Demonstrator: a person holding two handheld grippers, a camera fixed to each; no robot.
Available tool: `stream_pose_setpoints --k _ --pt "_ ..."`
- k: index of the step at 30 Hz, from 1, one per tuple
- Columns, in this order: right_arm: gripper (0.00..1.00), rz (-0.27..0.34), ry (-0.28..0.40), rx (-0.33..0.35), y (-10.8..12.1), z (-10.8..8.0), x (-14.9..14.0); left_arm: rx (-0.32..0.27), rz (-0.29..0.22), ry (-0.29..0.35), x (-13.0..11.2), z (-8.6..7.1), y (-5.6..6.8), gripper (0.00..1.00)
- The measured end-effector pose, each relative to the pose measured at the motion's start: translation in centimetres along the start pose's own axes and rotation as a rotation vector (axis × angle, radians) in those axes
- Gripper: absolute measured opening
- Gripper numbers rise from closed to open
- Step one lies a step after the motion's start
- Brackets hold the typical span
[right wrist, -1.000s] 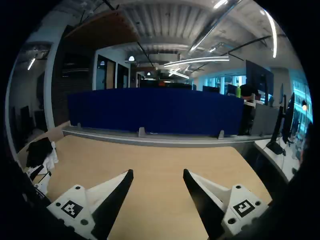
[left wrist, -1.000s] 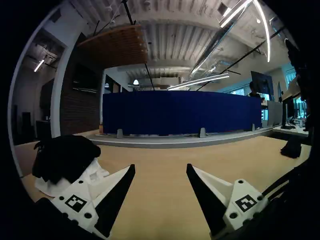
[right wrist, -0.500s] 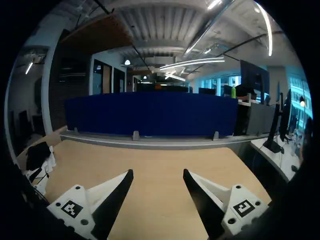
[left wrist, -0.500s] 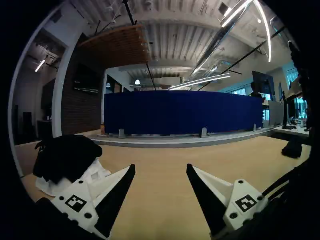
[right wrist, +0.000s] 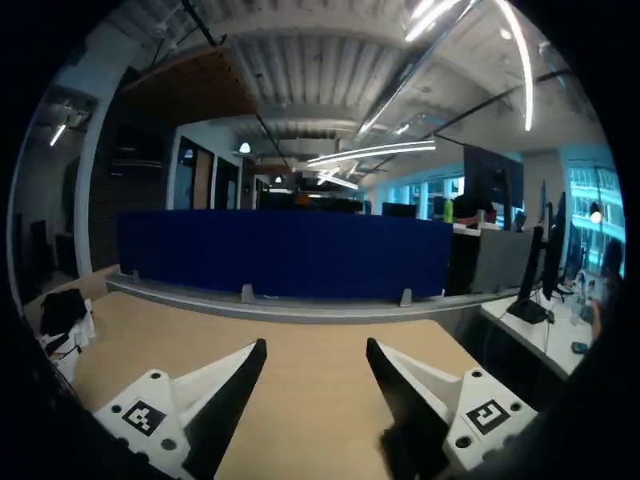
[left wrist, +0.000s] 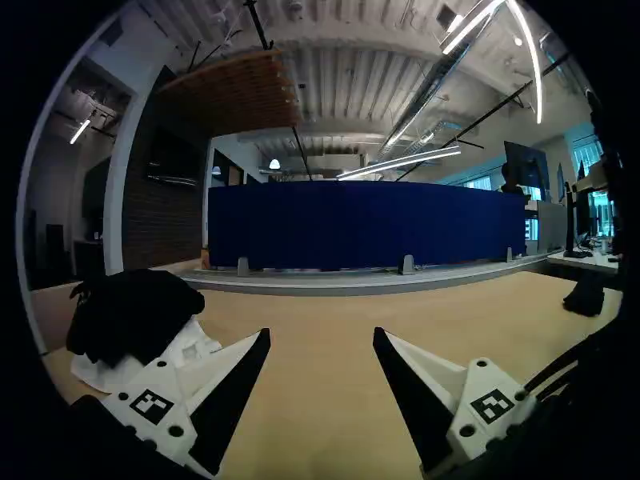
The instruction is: Fold towel
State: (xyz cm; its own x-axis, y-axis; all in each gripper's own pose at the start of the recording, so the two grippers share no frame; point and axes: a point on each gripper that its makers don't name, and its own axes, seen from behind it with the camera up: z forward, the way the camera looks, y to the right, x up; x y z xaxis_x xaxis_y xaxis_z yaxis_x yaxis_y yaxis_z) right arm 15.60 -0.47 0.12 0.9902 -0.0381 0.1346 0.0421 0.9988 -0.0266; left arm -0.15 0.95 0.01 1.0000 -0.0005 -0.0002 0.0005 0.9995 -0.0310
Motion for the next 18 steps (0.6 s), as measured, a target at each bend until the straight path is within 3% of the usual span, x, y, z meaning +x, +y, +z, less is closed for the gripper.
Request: stream_pose_setpoints --k 6,18 --pt "0.98 0.035 0.054 -0.018 1.5 -0.2 -2.6 0.0 0.0 0.0 -0.1 0.0 -0.1 0.95" --pt "0.98 0.057 0.056 -0.019 3.7 0.5 -9.9 0.0 0.0 0.0 0.0 0.0 -0.1 0.95"
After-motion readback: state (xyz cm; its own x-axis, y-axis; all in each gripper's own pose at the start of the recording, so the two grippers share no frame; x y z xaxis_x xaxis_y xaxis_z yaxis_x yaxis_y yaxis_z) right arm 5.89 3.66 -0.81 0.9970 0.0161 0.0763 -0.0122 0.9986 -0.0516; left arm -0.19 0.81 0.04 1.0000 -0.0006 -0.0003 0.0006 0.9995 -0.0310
